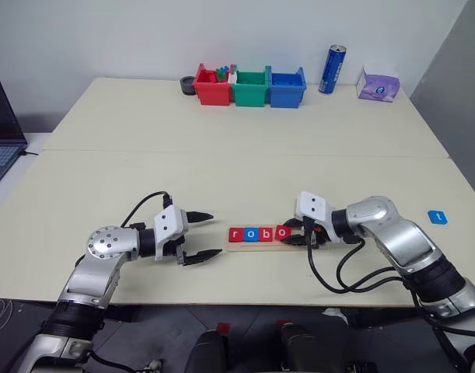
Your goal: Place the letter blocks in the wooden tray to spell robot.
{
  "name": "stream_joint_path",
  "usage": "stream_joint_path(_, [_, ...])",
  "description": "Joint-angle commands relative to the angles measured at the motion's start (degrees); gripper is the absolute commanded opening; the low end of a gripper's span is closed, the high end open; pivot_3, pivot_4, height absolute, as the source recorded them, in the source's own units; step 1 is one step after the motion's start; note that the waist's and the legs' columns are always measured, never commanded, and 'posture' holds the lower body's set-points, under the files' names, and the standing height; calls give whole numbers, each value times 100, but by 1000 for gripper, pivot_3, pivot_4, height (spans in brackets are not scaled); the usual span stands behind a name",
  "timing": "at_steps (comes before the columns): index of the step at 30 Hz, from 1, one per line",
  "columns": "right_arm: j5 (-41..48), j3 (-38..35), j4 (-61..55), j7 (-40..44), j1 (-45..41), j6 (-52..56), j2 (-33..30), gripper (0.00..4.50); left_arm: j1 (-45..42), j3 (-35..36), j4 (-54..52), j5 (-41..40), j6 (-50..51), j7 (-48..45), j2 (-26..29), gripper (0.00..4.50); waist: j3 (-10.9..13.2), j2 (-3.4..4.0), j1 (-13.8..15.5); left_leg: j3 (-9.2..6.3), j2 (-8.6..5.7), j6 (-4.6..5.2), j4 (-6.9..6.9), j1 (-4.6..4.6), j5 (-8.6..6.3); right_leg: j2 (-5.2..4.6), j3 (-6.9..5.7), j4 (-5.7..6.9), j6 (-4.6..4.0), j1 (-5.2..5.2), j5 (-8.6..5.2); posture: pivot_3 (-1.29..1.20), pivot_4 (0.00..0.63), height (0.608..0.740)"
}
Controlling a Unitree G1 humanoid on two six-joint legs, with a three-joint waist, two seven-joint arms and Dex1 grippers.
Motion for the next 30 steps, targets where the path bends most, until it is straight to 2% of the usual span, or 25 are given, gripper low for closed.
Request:
stream_joint_path(1, [-63, -44, -15, 86, -140, -173, -8, 1448, 11, 164, -143, -29, -107, 36, 50, 4500, 0, 0, 0, 0, 0, 0, 0, 0, 0, 0, 0, 0, 0, 0, 0, 0, 150, 740])
stream_joint_path(3, [-101, -40, 24, 97, -144, -223, 3, 1448, 11, 161, -164, -28, -90, 49, 49, 4500, 0, 0, 0, 0, 0, 0, 0, 0, 0, 0, 0, 0, 0, 0, 0, 0, 150, 740])
stream_joint_path(8, [-175, -79, 117, 74, -181, -324, 79, 3249, 14, 161, -203, -32, -57, 74, 54, 4500, 0, 0, 0, 0, 0, 0, 0, 0, 0, 0, 0, 0, 0, 0, 0, 0, 150, 740])
stream_joint_path(12, [-197, -157, 94, 10, -219, -377, 101, 4480, 31, 160, -222, -34, -57, 77, 59, 4500, 0, 0, 1, 0, 1, 0, 0, 0, 0, 0, 0, 1, 0, 0, 0, 0, 150, 740])
stream_joint_path(16, [-62, -378, -370, -40, -106, -195, -47, 4480, 69, 178, -221, -35, -89, 78, 69, 4500, 0, 0, 1, -1, 0, 0, 0, 0, 0, -1, 0, 1, 0, 0, 0, 0, 150, 740])
stream_joint_path(21, [319, -936, -1474, -342, 499, 450, -178, 4480, 150, 208, -215, -36, -145, 76, 82, 4500, 0, 0, 12, -9, 1, 0, -1, -3, 0, -2, -4, 0, 0, 0, 0, 0, 150, 740])
stream_joint_path(24, [485, -1124, -2146, -661, 1009, 853, -118, 3918, 159, 219, -192, -34, -164, 55, 81, 4500, 0, 0, 15, -9, 1, 0, -1, -4, 0, -4, -6, 0, 0, 0, 0, 0, 150, 740])
stream_joint_path(30, [384, -915, -2753, -1216, 1674, 1143, -21, 1770, 39, 167, -32, -1, -227, -15, 37, 4500, 0, 0, 8, -3, 0, -1, 2, -3, 0, -1, -2, 1, 2, 1, -1, 0, 150, 740])
